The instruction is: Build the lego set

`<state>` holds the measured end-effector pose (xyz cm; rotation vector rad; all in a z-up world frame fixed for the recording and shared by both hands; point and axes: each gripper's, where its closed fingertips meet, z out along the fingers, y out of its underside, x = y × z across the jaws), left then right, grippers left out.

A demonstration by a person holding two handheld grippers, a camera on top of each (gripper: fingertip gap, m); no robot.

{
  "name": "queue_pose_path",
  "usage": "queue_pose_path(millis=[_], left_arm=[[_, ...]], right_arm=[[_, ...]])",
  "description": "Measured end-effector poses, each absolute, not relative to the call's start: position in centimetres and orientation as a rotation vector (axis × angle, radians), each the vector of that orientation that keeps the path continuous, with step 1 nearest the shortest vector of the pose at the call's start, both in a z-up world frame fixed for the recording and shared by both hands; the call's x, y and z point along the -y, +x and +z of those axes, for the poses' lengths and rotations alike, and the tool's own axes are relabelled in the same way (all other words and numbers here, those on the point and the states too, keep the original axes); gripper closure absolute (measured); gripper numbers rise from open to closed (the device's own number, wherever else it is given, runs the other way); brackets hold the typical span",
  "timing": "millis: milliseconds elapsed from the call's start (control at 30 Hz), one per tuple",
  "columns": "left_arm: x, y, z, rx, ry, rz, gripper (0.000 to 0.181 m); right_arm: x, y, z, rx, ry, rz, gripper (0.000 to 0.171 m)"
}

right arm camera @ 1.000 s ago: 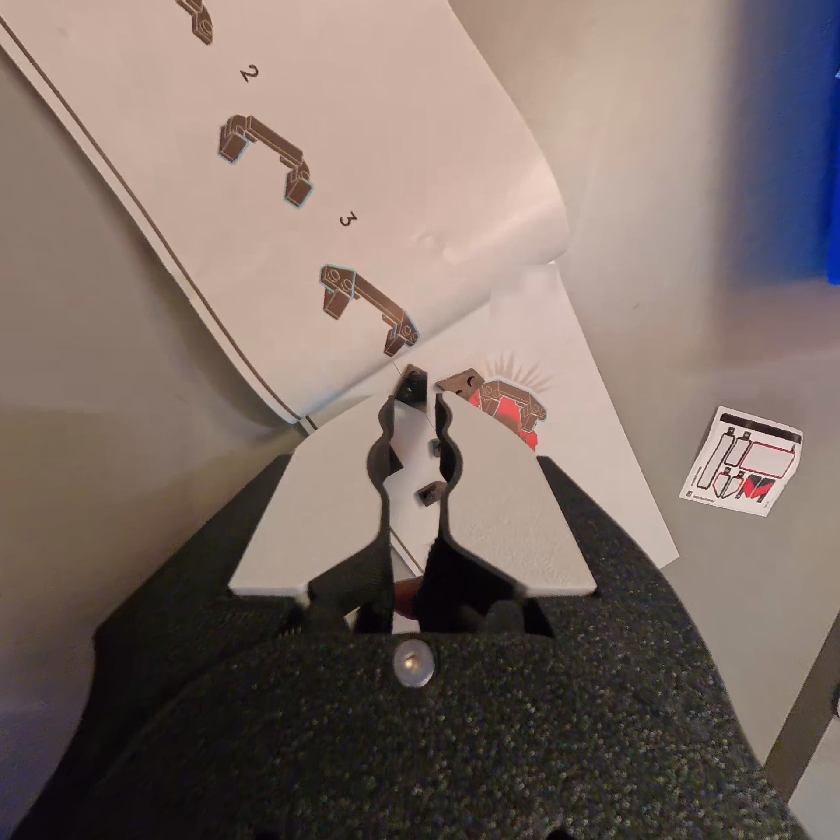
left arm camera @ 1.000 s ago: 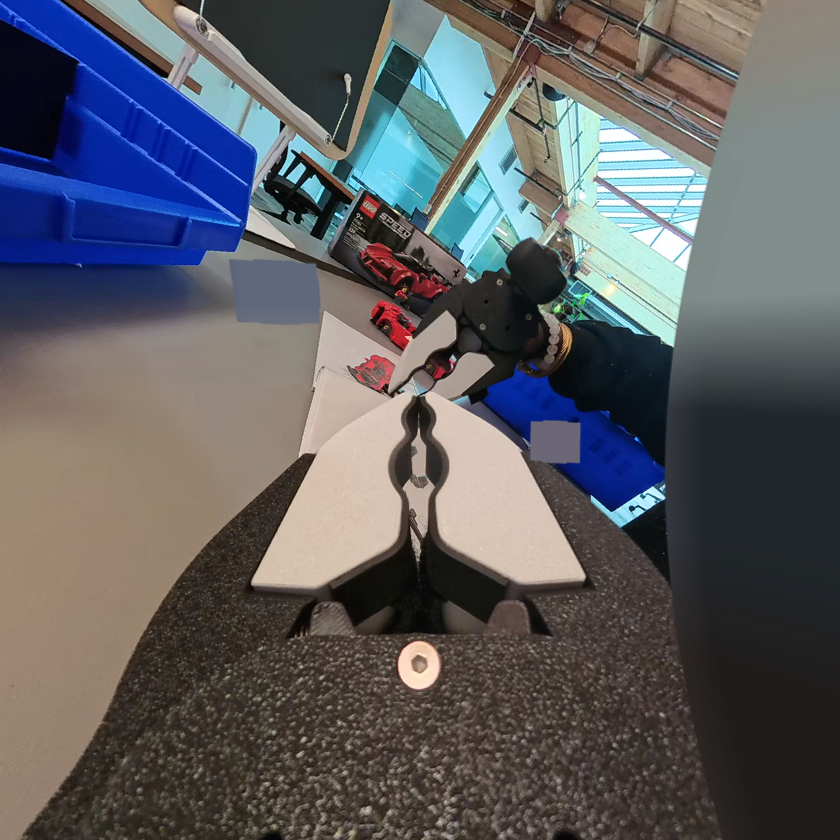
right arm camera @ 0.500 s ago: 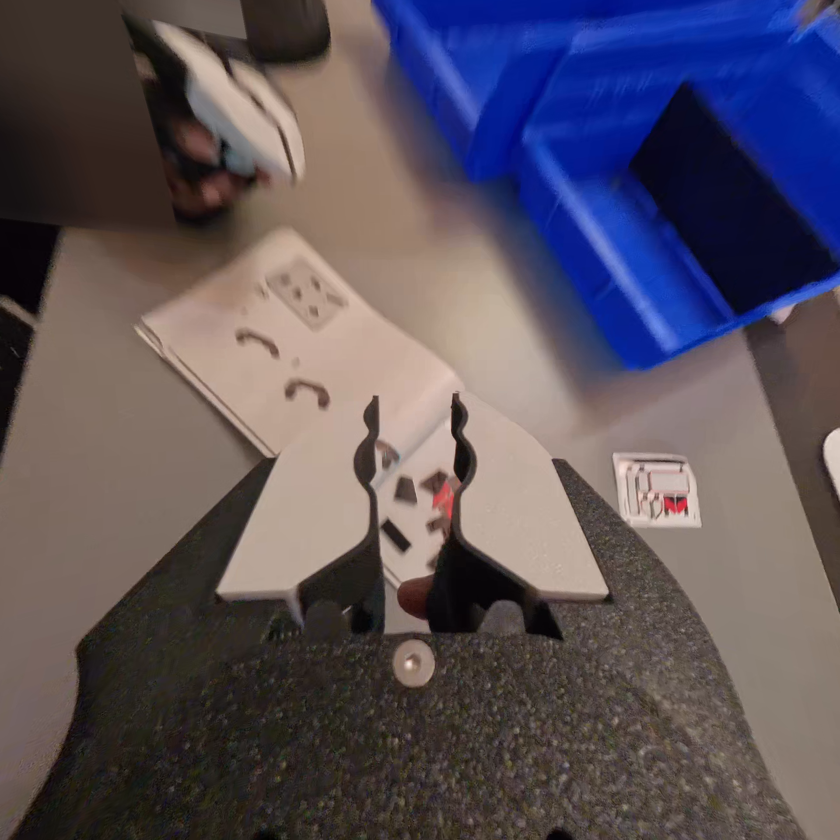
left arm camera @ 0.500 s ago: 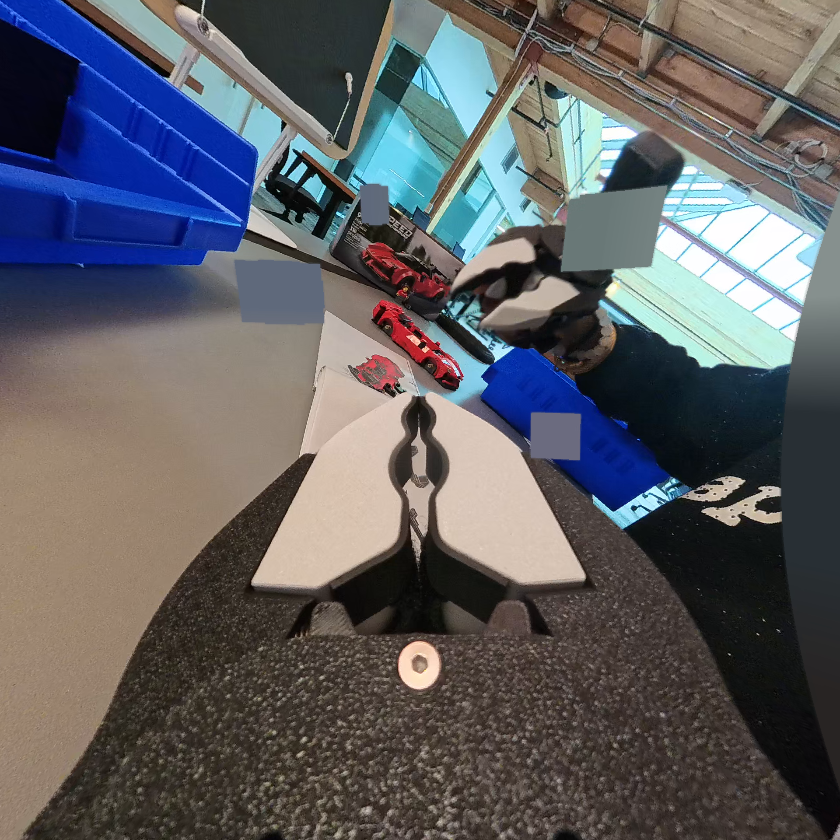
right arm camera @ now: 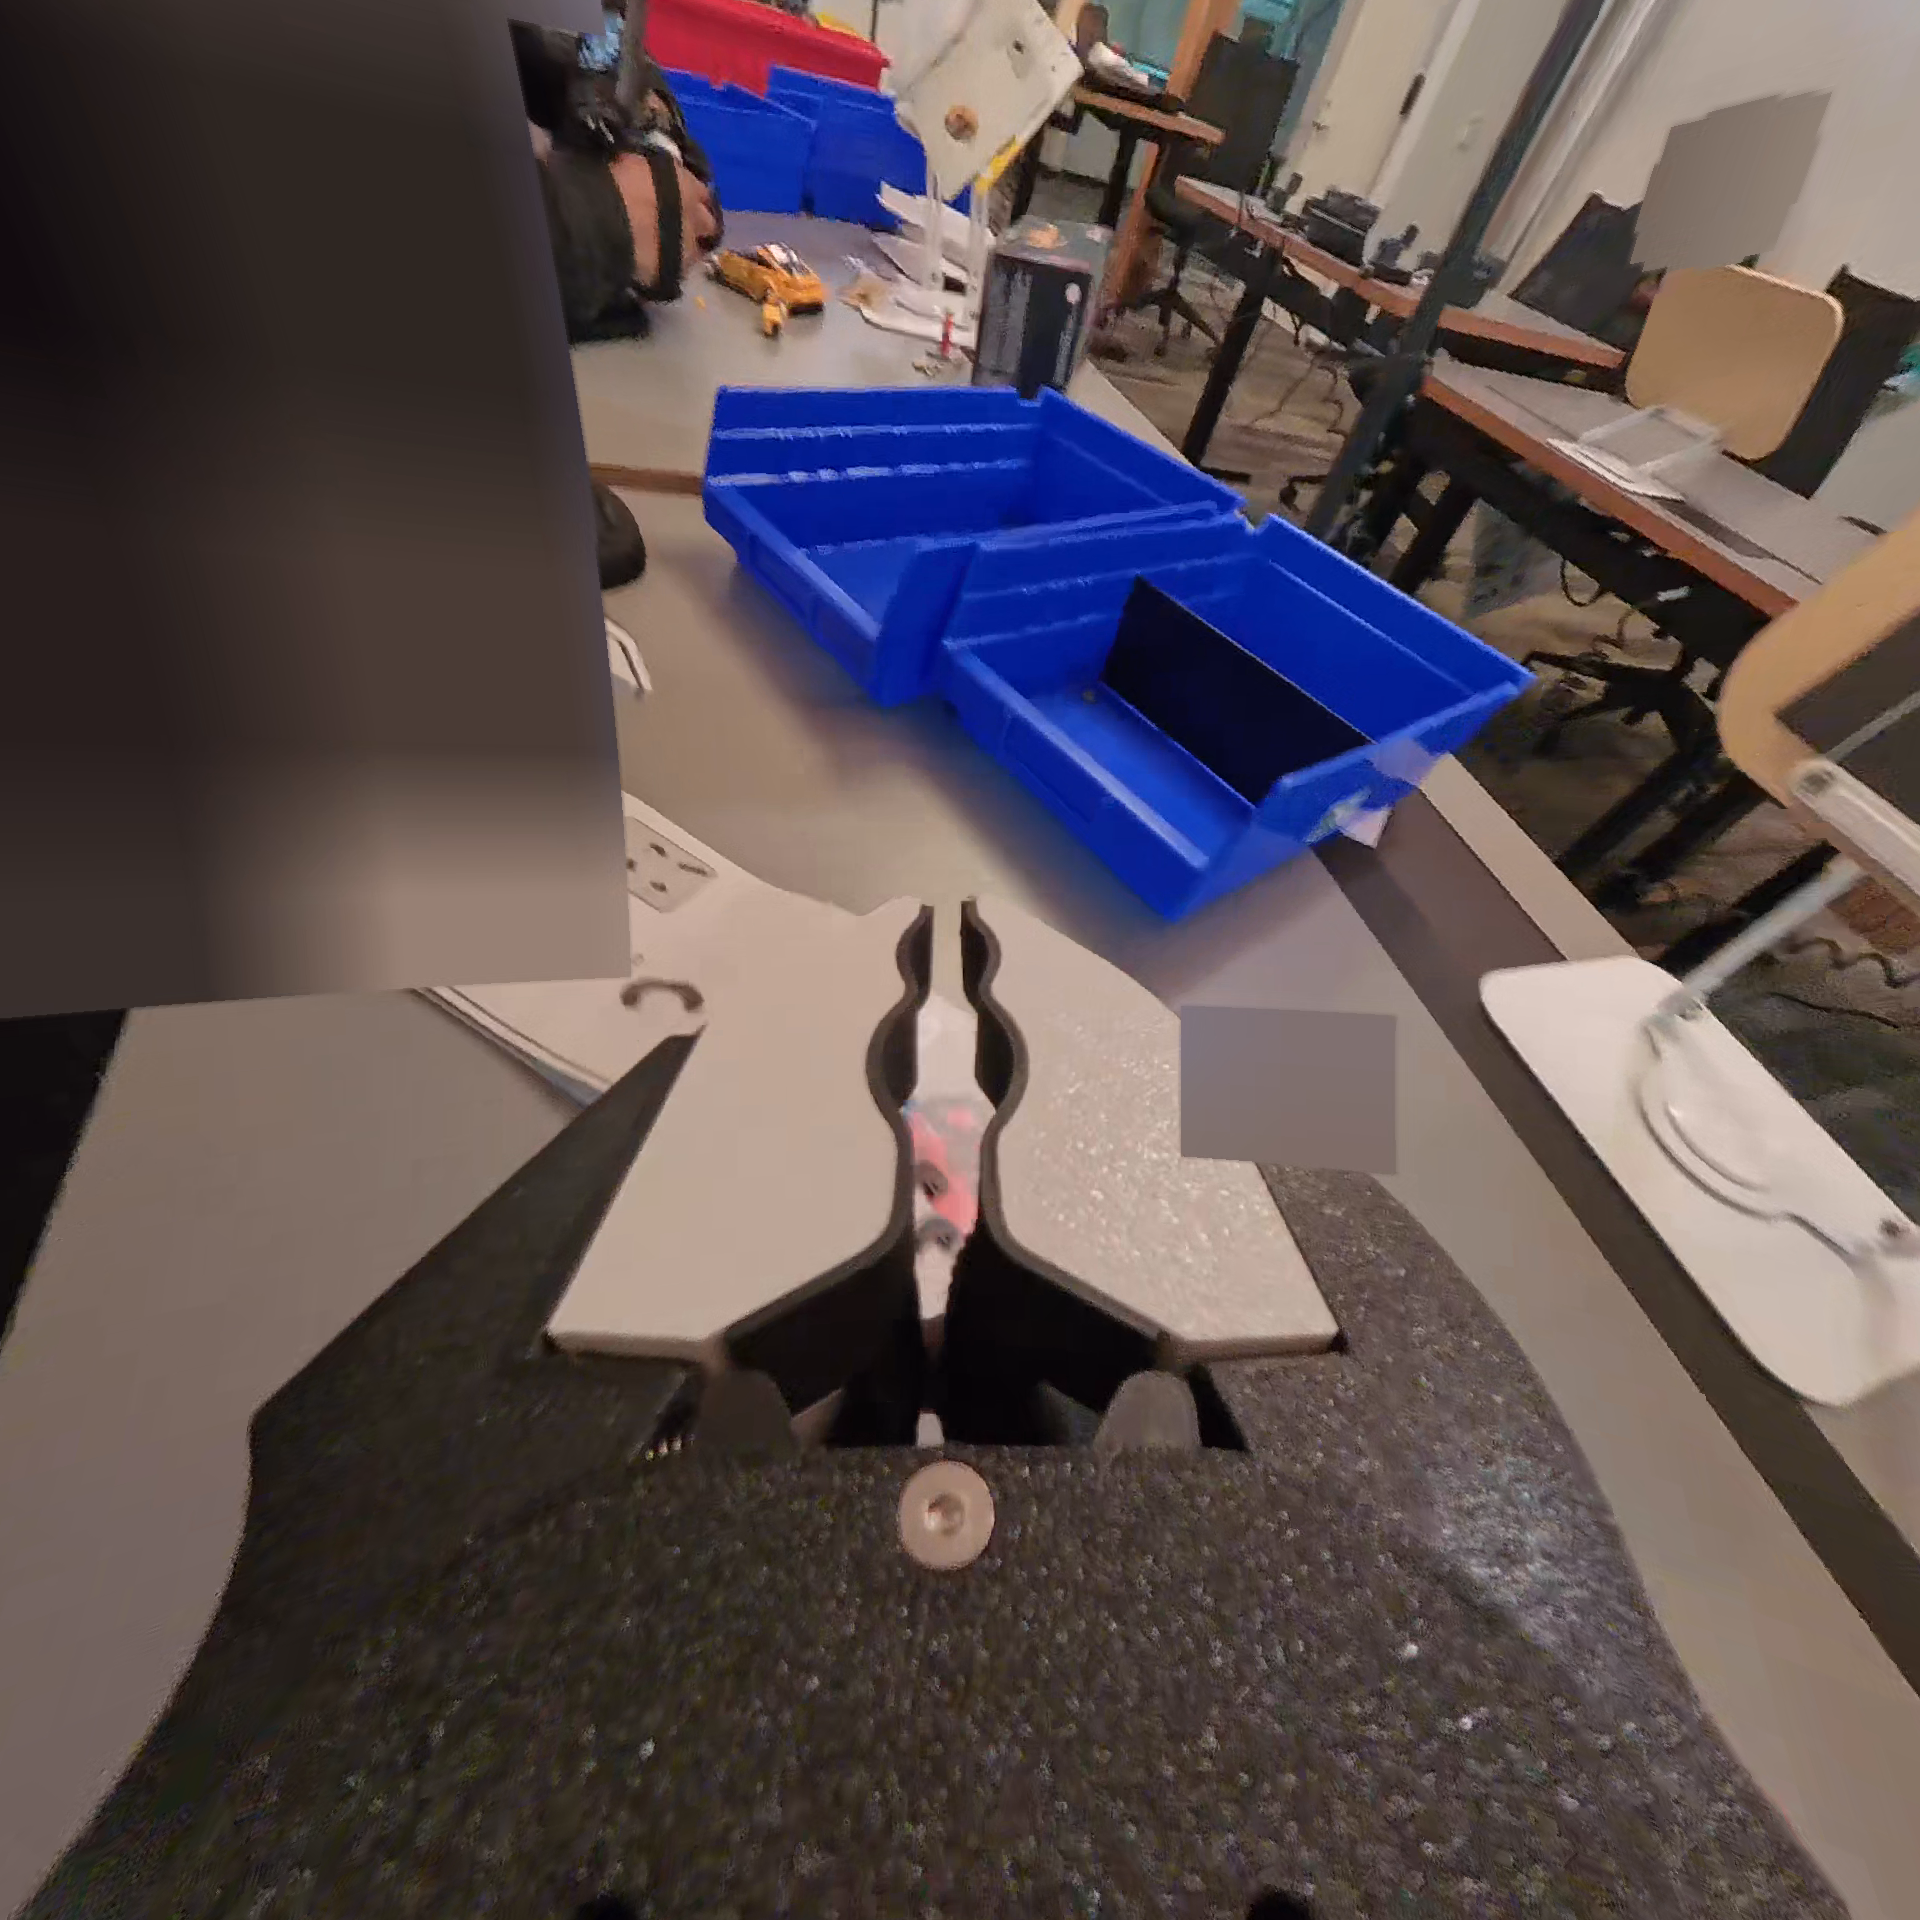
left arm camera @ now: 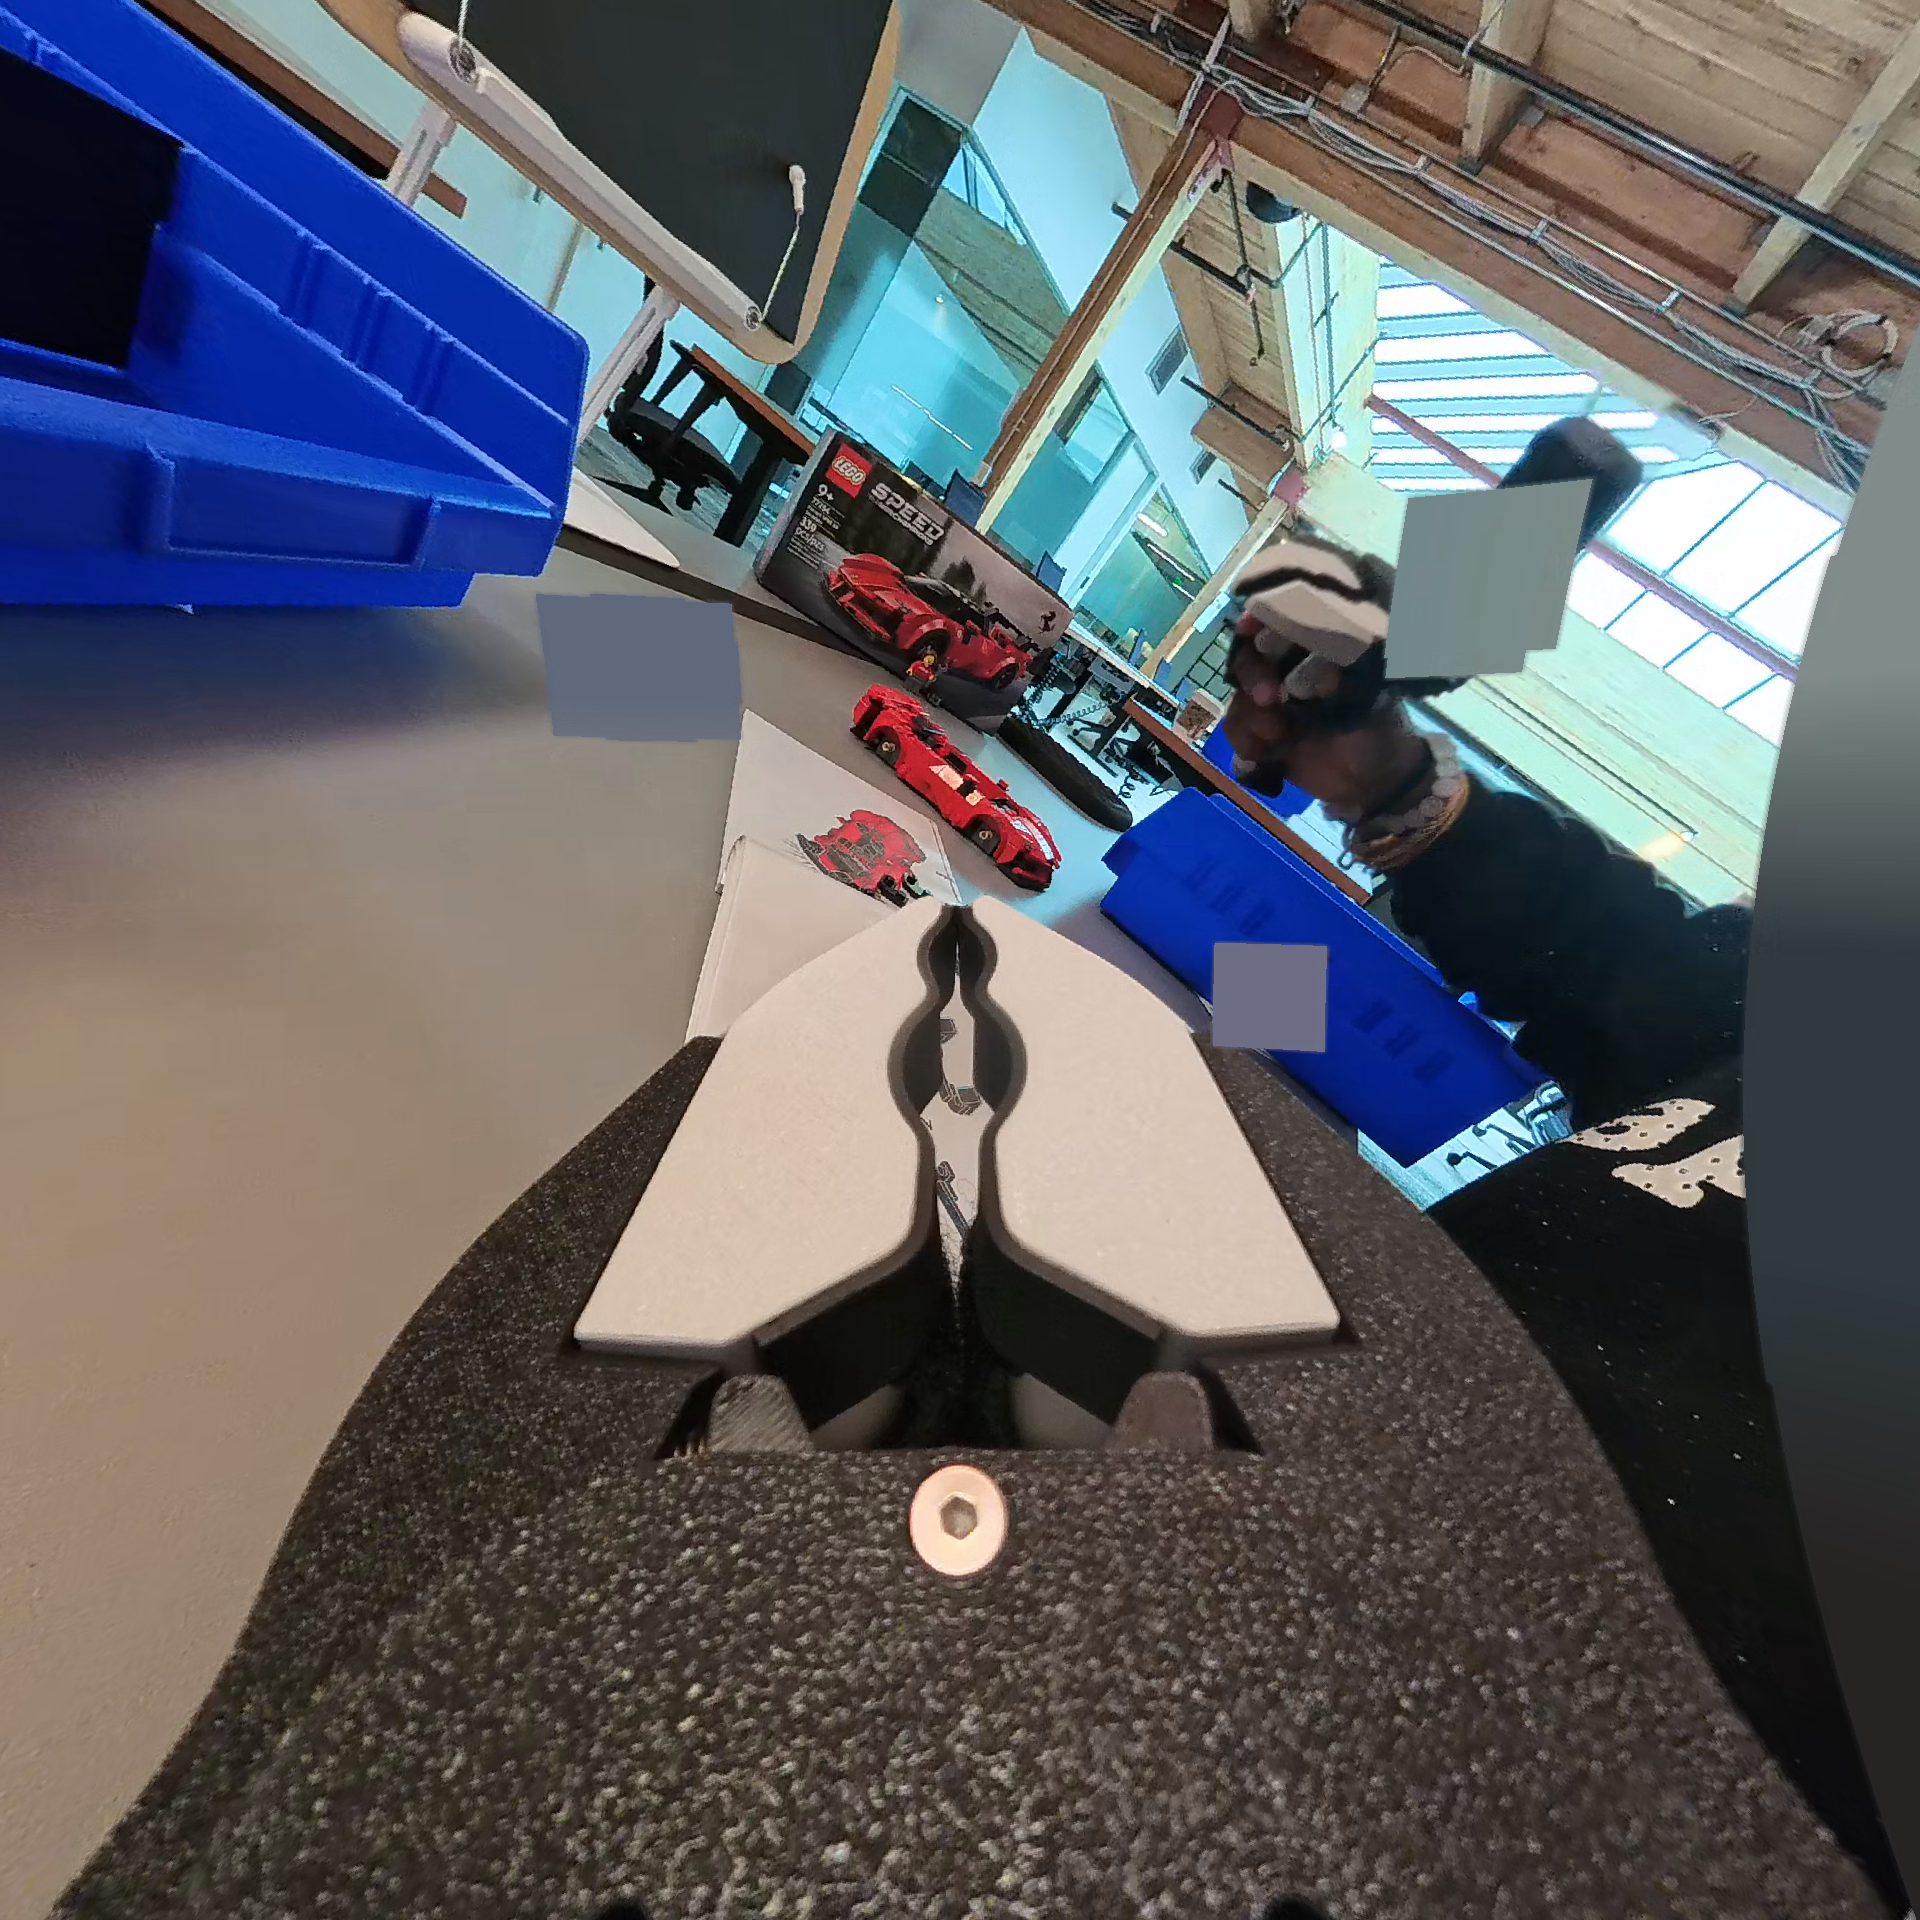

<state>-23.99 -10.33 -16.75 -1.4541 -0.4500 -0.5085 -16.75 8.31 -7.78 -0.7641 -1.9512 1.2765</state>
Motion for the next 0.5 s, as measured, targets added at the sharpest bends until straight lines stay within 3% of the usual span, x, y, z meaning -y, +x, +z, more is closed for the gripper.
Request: queue_pose_path(millis=[233,500], left_arm=[[10.3,-24.0,-16.8,0.452,-1.46,-0.506,0.181],[10.2,-24.1,-16.9,0.454,-1.465,-0.5,0.181]], right_arm=[[-14.7,-15.2,-9.1,1.77,-0.825,1.469,0.171],[-15.3,-14.5,-7.5,1.647,-0.799,1.723,0.171]])
